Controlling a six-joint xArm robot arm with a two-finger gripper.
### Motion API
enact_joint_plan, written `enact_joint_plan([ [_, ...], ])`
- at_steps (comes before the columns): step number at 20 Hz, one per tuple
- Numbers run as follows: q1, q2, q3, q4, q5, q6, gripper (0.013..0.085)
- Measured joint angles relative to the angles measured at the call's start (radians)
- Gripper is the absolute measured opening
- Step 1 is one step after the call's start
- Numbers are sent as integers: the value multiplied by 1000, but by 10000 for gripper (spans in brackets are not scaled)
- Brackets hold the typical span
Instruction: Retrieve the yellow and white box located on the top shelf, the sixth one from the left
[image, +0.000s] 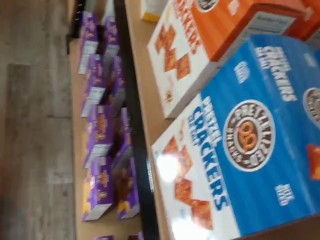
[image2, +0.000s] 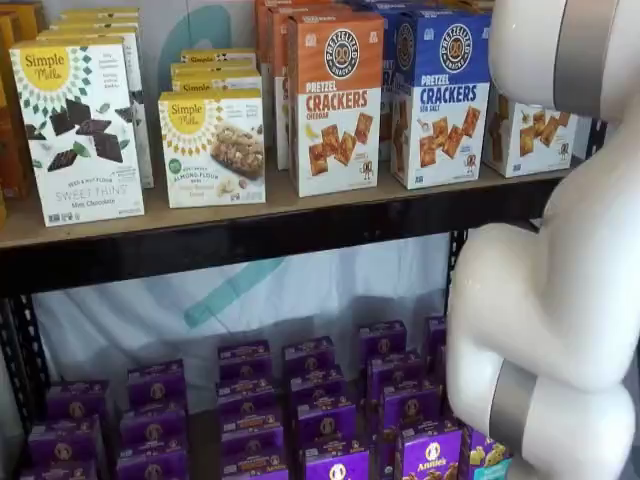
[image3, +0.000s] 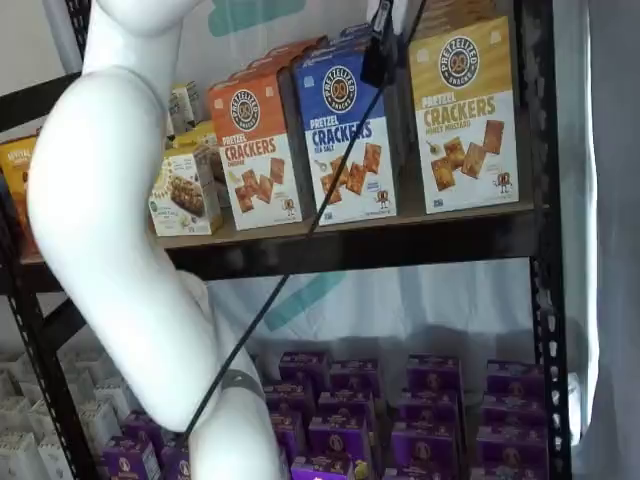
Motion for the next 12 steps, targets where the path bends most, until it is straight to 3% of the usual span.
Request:
enact_joint_plan([
  [5, 12, -49, 66, 56, -109, 13, 850],
  [12, 98, -49, 73, 5, -238, 18, 850],
])
